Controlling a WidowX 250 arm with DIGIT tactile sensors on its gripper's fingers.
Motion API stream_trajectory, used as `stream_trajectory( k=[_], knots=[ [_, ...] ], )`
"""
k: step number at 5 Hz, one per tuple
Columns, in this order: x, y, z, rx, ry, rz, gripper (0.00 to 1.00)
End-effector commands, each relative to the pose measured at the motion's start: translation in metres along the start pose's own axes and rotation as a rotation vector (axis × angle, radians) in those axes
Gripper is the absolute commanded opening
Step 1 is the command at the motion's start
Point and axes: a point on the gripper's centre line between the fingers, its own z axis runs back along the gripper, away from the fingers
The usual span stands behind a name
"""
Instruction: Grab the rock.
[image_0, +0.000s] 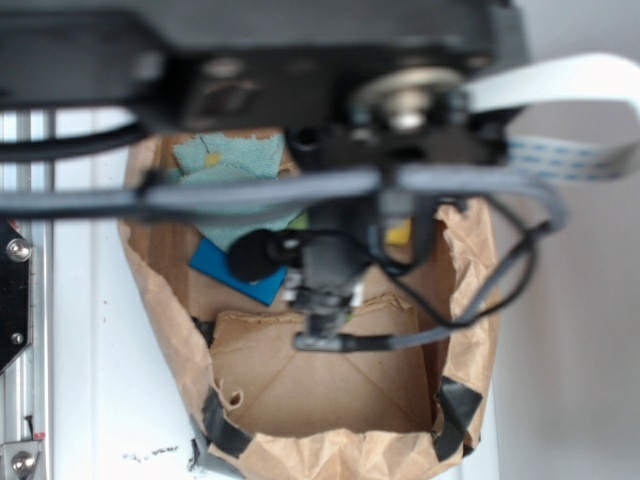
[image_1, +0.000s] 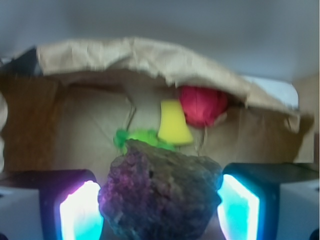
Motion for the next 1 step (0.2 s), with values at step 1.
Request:
stream_trajectory(
  k=[1],
  knots=[
    [-0.0137,-0.0104,0.0224,0.064,-0.103,-0.029,0.0]
  ],
)
